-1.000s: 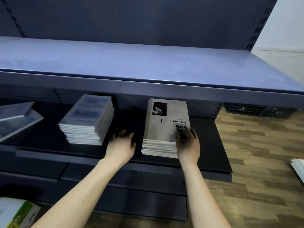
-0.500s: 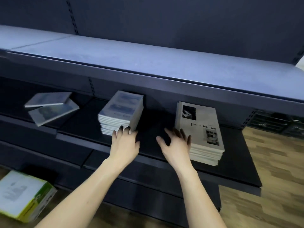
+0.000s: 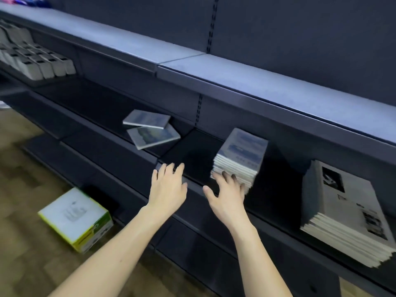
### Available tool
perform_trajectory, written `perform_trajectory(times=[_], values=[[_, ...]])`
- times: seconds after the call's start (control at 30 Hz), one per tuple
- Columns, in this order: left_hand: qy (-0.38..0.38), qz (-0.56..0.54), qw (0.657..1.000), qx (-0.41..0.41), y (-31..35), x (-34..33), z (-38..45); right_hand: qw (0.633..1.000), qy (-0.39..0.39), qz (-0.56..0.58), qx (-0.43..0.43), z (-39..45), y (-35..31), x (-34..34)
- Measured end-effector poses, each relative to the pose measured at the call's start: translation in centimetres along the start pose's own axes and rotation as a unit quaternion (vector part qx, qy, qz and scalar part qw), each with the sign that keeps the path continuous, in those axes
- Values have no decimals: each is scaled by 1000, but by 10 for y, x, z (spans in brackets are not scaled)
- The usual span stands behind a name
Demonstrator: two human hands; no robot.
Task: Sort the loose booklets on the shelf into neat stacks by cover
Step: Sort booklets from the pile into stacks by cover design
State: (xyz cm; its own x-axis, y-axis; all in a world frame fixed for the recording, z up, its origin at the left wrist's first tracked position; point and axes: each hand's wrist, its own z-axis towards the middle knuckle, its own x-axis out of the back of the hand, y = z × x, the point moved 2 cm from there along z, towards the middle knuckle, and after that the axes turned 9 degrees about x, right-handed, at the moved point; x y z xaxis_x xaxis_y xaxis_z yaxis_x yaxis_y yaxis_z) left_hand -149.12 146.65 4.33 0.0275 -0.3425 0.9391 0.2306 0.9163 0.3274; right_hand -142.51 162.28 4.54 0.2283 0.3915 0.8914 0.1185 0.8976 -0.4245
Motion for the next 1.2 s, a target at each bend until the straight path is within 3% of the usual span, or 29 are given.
perform_trajectory(times=[0.27,0.57,0.9,1.2], values=[[5,-29,999,44,-91,22,20,997,-42,54,29,34,-83,-60],[24,-67,995,64,-151,27,63,993,-73,74,61,91,-128,-111],[10,-47,998,50,-201,21,180,988,-65,127,66,216,-157,-163],[1,-48,997,55,-240,21,279,984,-114,113,71,321,-191,-212]])
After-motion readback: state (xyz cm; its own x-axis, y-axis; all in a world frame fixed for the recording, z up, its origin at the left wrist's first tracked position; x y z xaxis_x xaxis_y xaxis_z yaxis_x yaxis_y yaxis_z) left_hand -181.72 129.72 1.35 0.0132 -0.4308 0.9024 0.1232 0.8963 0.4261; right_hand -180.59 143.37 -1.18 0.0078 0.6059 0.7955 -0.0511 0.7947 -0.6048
